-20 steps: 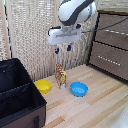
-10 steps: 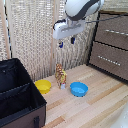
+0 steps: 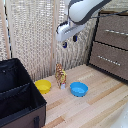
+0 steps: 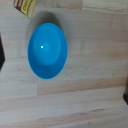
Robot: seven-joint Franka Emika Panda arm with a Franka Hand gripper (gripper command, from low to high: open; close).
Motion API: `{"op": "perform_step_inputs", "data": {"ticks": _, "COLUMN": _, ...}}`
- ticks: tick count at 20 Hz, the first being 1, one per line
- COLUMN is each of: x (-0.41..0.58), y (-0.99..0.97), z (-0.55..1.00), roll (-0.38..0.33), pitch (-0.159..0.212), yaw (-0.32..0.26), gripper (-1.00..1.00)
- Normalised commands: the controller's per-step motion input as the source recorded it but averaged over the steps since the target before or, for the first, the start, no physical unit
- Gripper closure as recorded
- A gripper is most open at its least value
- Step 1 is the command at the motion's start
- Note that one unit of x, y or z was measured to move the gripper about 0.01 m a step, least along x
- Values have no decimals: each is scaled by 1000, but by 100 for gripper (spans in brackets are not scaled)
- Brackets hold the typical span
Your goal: Kindly move your gripper toward the top drawer's handle. With caution, hold the handle robustly using your gripper and pull open the top drawer. Let the handle go. Relocate your gripper to the bowl placed in the background. Gently hold the bowl using your gripper. Bring the gripper and the bowl to the ajar drawer. Softly release the bowl into it.
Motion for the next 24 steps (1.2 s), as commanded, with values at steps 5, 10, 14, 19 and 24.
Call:
{"op": "perform_step_inputs", "data": {"ticks": 5, "x": 0, "y": -150, "z": 0, "roll": -345, "pitch": -31, "yaw": 149, "gripper": -100}}
{"op": "perform_step_inputs", "data": {"ticks": 10, "x": 111, "y": -63, "z": 0, "roll": -374, "pitch": -2, "yaw": 100, "gripper": -100}}
{"op": "perform_step_inputs", "data": {"ticks": 14, "x": 194, "y": -4, "z": 0, "roll": -375, "pitch": 0, "yaw": 65, "gripper": -100}}
{"op": "perform_step_inputs", "data": {"ticks": 19, "x": 127, "y": 0, "z": 0, "roll": -375, "pitch": 17, "yaw": 55, "gripper": -100}}
{"op": "perform_step_inputs", "data": {"ticks": 24, "x": 30, "y": 0, "z": 0, "roll": -375, "pitch": 23, "yaw": 72, "gripper": -100}}
